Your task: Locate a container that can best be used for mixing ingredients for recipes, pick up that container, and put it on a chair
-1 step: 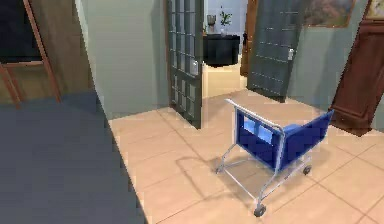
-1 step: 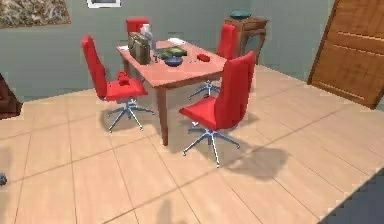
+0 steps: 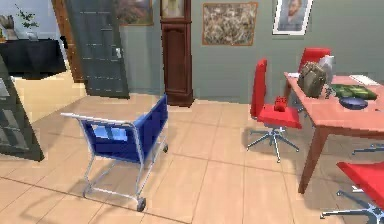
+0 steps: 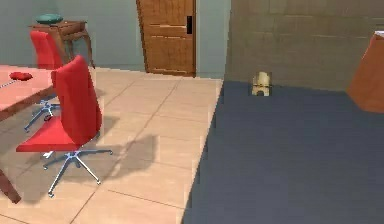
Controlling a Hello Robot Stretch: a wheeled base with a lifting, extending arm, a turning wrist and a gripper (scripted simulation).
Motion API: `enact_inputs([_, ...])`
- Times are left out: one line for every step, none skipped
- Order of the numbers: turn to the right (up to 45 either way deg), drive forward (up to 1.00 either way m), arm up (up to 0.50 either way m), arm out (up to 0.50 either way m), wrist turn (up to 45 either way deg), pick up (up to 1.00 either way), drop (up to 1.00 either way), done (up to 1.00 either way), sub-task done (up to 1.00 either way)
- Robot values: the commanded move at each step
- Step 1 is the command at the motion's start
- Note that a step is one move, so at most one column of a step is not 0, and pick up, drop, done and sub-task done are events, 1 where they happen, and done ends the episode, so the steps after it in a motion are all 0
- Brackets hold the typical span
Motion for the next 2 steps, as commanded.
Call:
enact_inputs([21.0,0.0,0.0,0.0,0.0,0.0,0.0,0.0,0.0])
enact_inputs([3.0,0.0,0.0,0.0,0.0,0.0,0.0,0.0,0.0])
